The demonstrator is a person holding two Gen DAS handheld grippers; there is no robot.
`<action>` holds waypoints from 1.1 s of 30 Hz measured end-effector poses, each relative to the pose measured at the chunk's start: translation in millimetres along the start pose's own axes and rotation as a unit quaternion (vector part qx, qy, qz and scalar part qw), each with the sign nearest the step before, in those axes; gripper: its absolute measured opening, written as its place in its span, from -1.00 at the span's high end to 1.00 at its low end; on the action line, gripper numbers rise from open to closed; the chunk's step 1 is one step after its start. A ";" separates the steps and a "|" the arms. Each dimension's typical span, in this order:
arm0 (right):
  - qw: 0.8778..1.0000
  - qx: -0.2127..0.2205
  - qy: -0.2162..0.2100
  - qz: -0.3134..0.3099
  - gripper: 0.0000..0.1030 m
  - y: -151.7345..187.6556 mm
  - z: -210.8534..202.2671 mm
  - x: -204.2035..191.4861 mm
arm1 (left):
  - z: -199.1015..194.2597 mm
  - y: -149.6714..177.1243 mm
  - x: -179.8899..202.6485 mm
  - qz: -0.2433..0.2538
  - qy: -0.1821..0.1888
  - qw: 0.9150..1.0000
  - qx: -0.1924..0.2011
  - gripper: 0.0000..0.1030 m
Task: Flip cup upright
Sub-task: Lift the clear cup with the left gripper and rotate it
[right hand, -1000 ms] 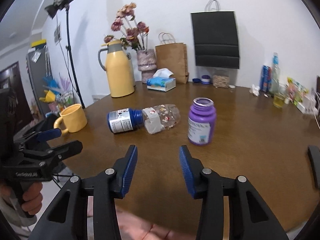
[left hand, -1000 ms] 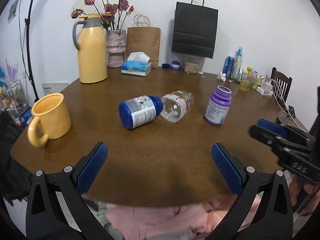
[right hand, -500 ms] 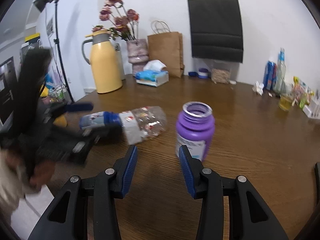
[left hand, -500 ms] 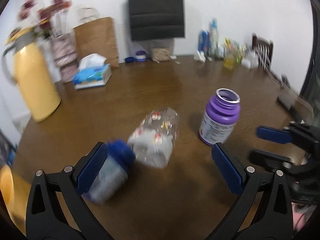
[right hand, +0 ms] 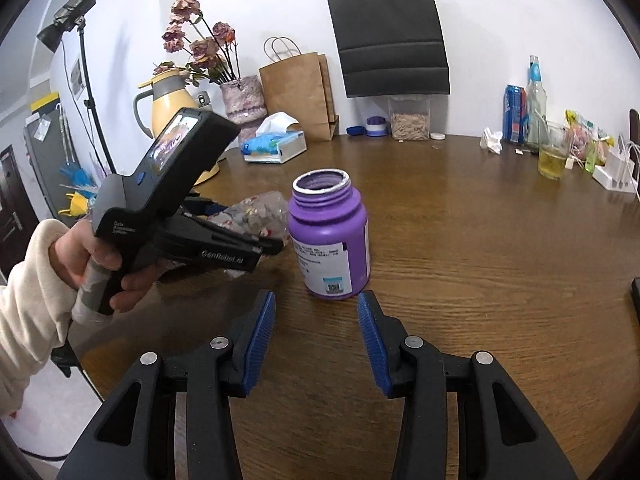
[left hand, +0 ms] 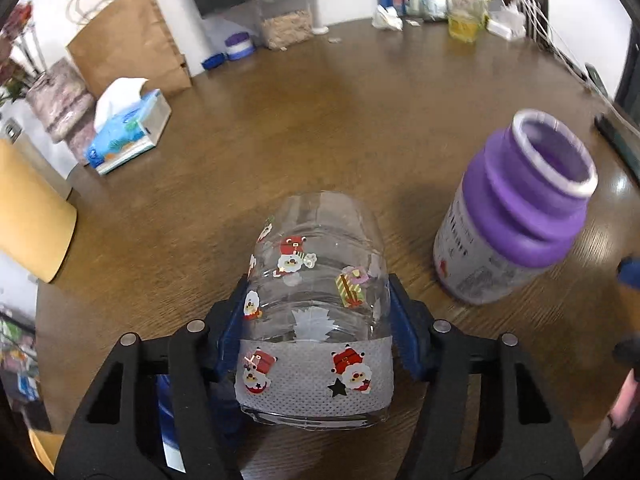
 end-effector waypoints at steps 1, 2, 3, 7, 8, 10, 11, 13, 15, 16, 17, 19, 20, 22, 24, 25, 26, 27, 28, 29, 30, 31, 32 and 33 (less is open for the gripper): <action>1.000 0.001 -0.005 0.002 0.07 1.0 -0.5 -0.9 | -6.7 -4.2 -1.7 -0.012 0.007 1.000 0.007 -0.14; 1.000 0.003 -0.011 0.005 0.07 1.6 -0.9 -1.7 | -17.2 -6.5 -1.7 -0.025 0.016 0.999 0.015 -0.14; 1.000 0.005 -0.018 0.007 0.07 2.1 -1.8 -3.1 | -29.0 -8.1 -1.8 -0.043 0.030 0.998 0.018 -0.14; 0.999 0.016 -0.045 0.006 0.07 3.9 -5.9 -15.8 | -44.0 5.4 -2.0 -0.140 0.069 0.987 -0.027 -0.15; 0.999 0.017 -0.051 0.006 0.07 4.6 -6.5 -19.0 | -45.9 13.3 0.8 -0.150 0.068 0.986 -0.032 -0.15; 0.997 0.016 -0.071 0.004 0.04 5.9 -5.8 -27.8 | -45.0 29.1 6.5 -0.159 0.049 0.985 -0.039 -0.16; 0.997 0.013 -0.080 0.000 -0.03 6.8 -5.3 -32.8 | -44.5 35.7 10.1 -0.158 0.046 0.986 -0.041 -0.18; 0.996 0.011 -0.089 -0.011 -0.14 8.4 -3.7 -42.3 | -39.4 45.9 12.9 -0.170 0.043 0.983 -0.055 -0.20; 0.995 0.008 -0.097 -0.012 -0.25 10.1 -0.9 -47.9 | -36.1 52.9 14.9 -0.179 0.049 0.979 -0.080 -0.54; 0.995 0.007 -0.100 -0.009 -0.27 11.2 -0.1 -49.3 | -35.6 55.9 14.4 -0.187 0.056 0.977 -0.091 -0.59; 0.995 0.007 -0.104 -0.006 -0.28 12.1 0.8 -50.6 | -36.7 58.1 12.9 -0.196 0.052 0.973 -0.105 -0.59; 0.994 0.004 -0.108 0.000 -0.28 13.6 3.6 -52.9 | -44.3 62.9 8.8 -0.206 0.069 0.970 -0.111 -0.59; 0.994 0.001 -0.108 0.004 -0.28 13.6 5.7 -54.2 | -49.0 63.8 5.8 -0.211 0.074 0.969 -0.109 -0.59; 0.995 -0.001 -0.102 0.007 -0.36 9.6 10.3 -57.9 | -57.2 67.4 0.5 -0.211 0.091 0.967 -0.109 -0.65; 0.995 0.002 -0.097 0.009 -0.65 0.5 18.4 -64.2 | -60.9 71.4 -3.5 -0.208 0.119 0.963 -0.122 -0.67; 0.995 0.006 -0.100 0.006 -0.65 -2.9 21.2 -67.8 | -62.7 73.8 -5.1 -0.206 0.146 0.958 -0.133 -0.67; 0.995 0.004 -0.101 0.002 -0.65 -5.5 24.8 -71.5 | -64.5 75.3 -7.8 -0.205 0.171 0.953 -0.142 -0.67; 0.995 -0.002 -0.102 -0.007 -0.65 -9.8 31.9 -78.6 | -67.9 76.3 -12.6 -0.207 0.188 0.949 -0.145 -0.67; 0.995 -0.004 -0.102 -0.012 -0.65 -12.1 35.7 -82.1 | -71.2 76.2 -17.6 -0.210 0.192 0.948 -0.141 -0.67; 0.995 -0.006 -0.099 -0.018 -0.65 -14.3 40.7 -86.6 | -74.9 74.9 -22.3 -0.210 0.196 0.948 -0.135 -0.67; 0.995 -0.013 -0.091 -0.026 -0.65 -16.2 47.3 -90.5 | -80.9 73.4 -28.6 -0.207 0.197 0.950 -0.123 -0.67; 0.996 -0.021 -0.083 -0.029 -0.65 -16.8 52.7 -92.9 | -84.2 72.4 -33.2 -0.206 0.190 0.953 -0.113 -0.67; 0.996 -0.027 -0.077 -0.030 -0.65 -17.5 57.9 -94.2 | -90.0 70.7 -39.0 -0.203 0.174 0.959 -0.096 -0.68; 0.997 -0.029 -0.070 -0.030 -0.65 -18.5 61.9 -94.4 | -96.2 69.4 -44.0 -0.198 0.153 0.965 -0.076 -0.68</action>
Point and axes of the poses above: each gripper's, at about its wrist camera, not at the fingertips, and z roughly the way its jaws point, x to its right, y to its underside, the point moved 3 cm from there along z, roughly the way its jaws point, and after that the axes turned 15 degrees about -z, right-handed, at the moved point
